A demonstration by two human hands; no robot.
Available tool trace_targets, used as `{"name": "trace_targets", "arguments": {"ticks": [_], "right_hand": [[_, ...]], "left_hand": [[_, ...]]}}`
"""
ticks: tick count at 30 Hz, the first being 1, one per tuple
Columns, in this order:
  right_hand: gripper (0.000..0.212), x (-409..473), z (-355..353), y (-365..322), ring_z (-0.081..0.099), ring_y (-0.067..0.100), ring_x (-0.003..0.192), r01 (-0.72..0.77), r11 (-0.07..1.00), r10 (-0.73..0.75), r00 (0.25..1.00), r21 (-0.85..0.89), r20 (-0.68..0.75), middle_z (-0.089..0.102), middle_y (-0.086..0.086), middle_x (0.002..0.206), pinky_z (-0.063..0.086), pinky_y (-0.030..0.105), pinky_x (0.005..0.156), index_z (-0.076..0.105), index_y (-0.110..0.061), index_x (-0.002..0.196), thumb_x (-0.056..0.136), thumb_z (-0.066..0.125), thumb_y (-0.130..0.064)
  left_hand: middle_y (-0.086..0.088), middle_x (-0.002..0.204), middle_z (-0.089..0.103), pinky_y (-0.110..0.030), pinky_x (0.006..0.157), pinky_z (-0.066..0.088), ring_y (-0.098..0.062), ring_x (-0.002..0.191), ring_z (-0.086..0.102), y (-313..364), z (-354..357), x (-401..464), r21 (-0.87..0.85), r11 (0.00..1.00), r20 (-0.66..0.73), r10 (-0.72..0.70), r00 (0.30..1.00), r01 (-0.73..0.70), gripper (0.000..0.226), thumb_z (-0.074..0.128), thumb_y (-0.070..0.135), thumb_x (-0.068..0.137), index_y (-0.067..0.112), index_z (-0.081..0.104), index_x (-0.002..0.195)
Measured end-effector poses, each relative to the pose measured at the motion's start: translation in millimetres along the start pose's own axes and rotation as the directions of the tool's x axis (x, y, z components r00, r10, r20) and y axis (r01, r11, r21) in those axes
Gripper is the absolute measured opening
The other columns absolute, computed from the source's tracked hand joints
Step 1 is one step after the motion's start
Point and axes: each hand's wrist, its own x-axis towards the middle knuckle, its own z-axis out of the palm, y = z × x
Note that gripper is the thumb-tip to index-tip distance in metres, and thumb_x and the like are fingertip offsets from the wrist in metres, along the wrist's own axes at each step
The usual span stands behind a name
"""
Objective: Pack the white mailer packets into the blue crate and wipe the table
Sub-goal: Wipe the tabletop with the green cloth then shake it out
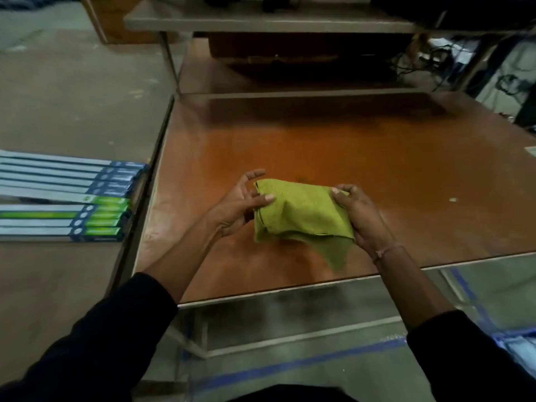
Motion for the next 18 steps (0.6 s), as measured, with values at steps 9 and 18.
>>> {"name": "trace_targets", "arguments": {"ticks": [9,18], "right_hand": [[0.089,-23.5,-139.1,-21.8,0.067,0.022,0.109,0.059,0.995,-0.059,0.998,-0.083,0.005,0.07,0.003,0.117,0.06,0.036,0.083,0.036,-0.016,0.146,0.072,0.073,0.018],[0.087,-38.7,-234.7,-69.6,0.065,0.017,0.09,0.391,0.88,-0.423,0.903,-0.269,-0.073,0.068,0.006,0.095,0.056,0.03,0.079,0.039,-0.021,0.148,0.078,0.059,0.026]], "left_hand": [[-0.018,0.123,0.072,-0.04,0.094,0.06,-0.029,0.113,0.07,-28.0,101.6,78.4,0.226,0.972,0.091,-0.093,0.991,0.071,0.07,0.074,-0.01,0.083,0.006,0.045,0.144],[-0.019,0.131,0.068,-0.04,0.1,0.055,-0.029,0.125,0.064,-30.5,199.5,123.2,0.387,0.832,0.391,0.242,0.888,-0.397,0.022,0.063,-0.014,0.091,-0.005,0.07,0.109]]}}
